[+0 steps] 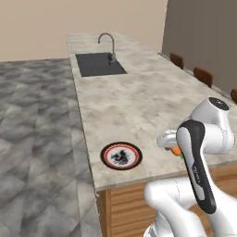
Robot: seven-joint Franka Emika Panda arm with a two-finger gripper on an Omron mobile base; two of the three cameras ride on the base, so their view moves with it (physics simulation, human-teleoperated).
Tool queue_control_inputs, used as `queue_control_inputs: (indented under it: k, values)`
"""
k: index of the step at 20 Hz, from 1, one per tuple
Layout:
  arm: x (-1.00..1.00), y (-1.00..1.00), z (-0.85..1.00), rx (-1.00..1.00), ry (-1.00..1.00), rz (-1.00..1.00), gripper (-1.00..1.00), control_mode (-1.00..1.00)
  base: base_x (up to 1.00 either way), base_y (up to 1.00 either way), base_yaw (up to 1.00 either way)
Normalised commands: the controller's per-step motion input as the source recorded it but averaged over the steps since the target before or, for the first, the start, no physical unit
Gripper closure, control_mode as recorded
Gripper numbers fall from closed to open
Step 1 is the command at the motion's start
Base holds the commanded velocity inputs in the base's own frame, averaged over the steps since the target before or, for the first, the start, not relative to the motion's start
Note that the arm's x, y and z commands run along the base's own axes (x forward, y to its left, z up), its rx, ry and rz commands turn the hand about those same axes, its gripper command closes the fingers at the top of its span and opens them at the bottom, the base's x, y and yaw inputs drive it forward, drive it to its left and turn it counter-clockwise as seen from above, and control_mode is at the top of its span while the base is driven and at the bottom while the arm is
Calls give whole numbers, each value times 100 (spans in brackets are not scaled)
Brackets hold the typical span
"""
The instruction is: Pick the carrot from the counter and place it in the microwave.
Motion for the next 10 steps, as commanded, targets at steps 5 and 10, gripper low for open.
queue_control_inputs:
  k: [5, 10]
  values:
    - [0, 0, 0, 0, 0, 0, 100, 100, 0, 6, -99]
    - [0, 0, 0, 0, 0, 0, 100, 100, 0, 8, -100]
